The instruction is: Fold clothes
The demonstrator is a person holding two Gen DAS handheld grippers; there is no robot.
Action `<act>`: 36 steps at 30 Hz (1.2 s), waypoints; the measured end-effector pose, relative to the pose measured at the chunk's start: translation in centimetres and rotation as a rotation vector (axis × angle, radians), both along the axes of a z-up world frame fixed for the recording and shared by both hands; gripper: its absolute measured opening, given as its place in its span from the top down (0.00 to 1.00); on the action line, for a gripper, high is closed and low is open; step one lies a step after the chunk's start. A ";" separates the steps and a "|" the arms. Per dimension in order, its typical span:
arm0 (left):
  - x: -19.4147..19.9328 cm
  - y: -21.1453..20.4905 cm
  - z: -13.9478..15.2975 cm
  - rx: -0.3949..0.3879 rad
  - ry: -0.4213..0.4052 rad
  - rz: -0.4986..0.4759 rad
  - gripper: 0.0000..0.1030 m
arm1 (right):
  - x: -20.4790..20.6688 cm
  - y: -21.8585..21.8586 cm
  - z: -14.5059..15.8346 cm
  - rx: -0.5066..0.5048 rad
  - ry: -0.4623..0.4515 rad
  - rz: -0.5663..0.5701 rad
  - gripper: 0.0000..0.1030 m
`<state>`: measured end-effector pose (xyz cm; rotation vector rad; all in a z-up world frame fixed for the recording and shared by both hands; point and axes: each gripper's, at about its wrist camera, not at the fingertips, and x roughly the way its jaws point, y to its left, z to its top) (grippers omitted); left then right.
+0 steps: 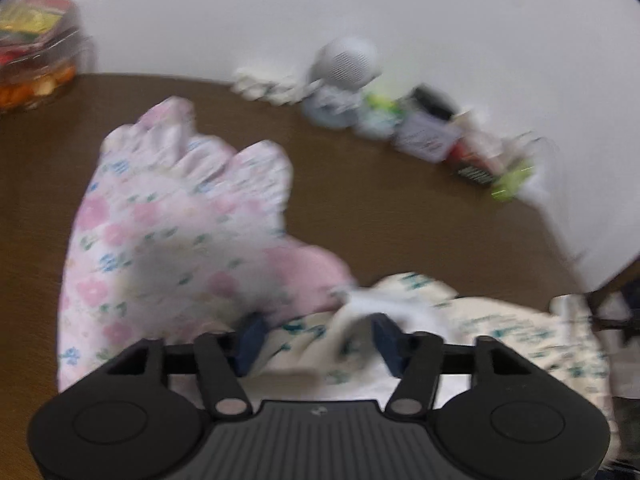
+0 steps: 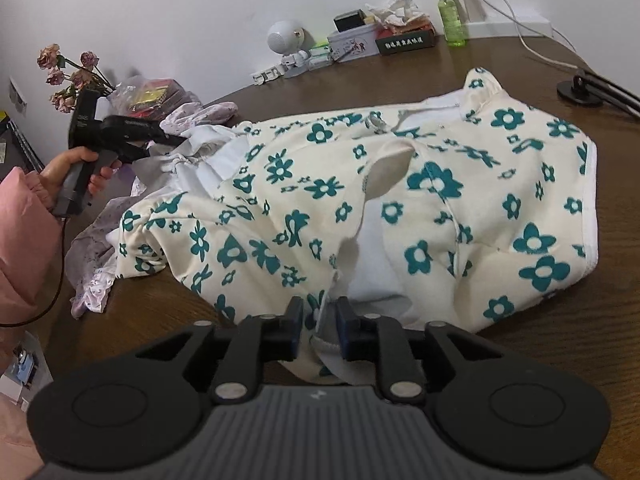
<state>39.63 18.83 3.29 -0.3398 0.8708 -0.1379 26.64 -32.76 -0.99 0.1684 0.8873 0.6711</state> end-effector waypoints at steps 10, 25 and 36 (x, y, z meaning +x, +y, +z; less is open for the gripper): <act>3.3 -12.0 0.0 0.527 -0.039 -0.380 0.32 | 0.0 3.0 3.3 -0.025 -0.129 0.095 0.67; 6.3 -15.7 -1.4 0.633 -0.140 -0.268 0.35 | -0.2 -0.4 2.5 0.049 -0.124 0.004 0.67; -8.8 -14.0 0.4 0.290 -0.066 -0.520 0.27 | 0.1 -3.9 3.1 -0.056 -0.160 -0.085 0.61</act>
